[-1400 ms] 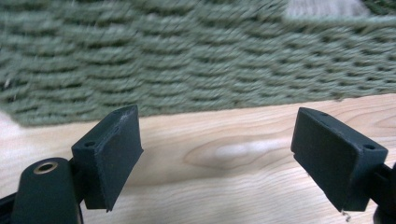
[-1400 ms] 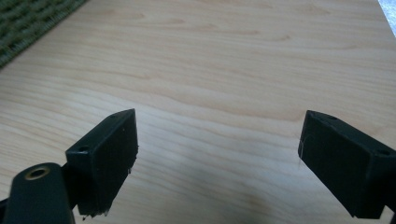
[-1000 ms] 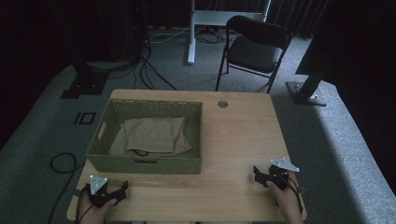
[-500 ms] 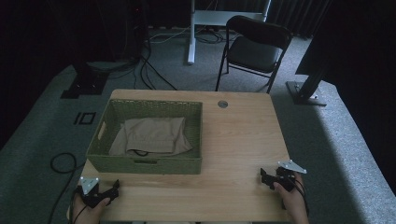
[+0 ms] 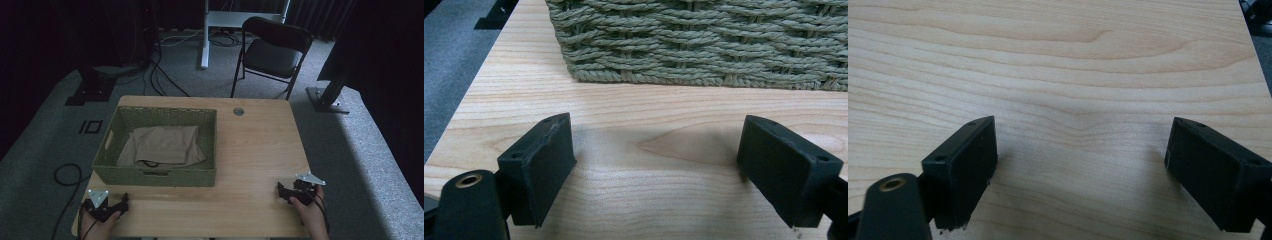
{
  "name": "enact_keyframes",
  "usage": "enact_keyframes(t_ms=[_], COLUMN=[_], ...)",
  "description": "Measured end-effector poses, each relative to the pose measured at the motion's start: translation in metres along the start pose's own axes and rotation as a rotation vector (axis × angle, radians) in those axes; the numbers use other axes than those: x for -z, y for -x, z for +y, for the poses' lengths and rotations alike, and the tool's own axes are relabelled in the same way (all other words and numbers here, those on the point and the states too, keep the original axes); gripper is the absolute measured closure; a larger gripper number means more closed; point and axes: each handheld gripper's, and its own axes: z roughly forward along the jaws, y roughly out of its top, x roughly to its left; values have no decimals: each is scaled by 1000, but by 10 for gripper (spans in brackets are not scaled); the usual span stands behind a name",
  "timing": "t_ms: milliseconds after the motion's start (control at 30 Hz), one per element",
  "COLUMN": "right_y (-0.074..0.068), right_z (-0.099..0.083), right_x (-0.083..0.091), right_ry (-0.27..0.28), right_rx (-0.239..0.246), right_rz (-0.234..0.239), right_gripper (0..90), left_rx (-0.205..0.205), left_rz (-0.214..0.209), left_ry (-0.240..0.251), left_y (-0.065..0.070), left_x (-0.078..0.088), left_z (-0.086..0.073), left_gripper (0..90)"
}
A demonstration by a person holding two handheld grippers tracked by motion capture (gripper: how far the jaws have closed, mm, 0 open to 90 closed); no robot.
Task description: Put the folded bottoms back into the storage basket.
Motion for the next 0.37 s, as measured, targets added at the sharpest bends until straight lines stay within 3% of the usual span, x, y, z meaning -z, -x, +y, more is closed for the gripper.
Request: enact_keyframes(t_ms=[367], right_y=[0], right_z=[1], right_x=[-1], right_ry=[-3], right_rx=[9], right_rz=[8], right_gripper=[112], left_rx=[3], left_rz=[-1], left_ry=[6], left_y=[0], left_x=[0], left_z=[-1], left_gripper=[158])
